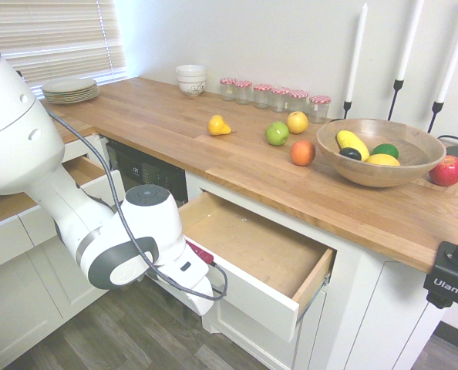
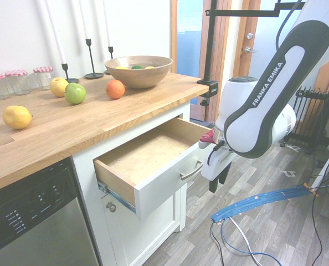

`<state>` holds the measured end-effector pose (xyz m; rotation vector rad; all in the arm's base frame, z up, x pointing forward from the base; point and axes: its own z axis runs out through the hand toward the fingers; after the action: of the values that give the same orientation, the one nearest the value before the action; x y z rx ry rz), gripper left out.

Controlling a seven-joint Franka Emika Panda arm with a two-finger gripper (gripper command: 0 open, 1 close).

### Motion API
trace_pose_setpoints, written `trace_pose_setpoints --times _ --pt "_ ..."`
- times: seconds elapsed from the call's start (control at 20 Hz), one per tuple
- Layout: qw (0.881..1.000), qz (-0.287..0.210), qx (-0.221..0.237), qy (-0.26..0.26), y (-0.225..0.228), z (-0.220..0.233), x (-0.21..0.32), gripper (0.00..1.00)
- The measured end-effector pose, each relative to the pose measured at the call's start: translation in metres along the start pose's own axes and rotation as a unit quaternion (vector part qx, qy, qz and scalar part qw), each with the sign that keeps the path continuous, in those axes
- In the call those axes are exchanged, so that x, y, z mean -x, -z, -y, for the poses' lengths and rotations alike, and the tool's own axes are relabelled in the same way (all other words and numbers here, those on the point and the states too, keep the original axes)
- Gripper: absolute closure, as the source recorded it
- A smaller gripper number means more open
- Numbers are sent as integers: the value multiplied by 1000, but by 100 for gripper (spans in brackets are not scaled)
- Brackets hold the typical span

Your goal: Close the drawer

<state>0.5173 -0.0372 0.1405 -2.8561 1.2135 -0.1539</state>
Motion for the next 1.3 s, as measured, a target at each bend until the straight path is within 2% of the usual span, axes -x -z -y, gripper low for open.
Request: trace_pose_setpoints --times 0.65,1.3 --pt "1000 -1 2 -2 -3 1 -6 100" --pt "1000 -1 -1 4 -15 39 -40 100"
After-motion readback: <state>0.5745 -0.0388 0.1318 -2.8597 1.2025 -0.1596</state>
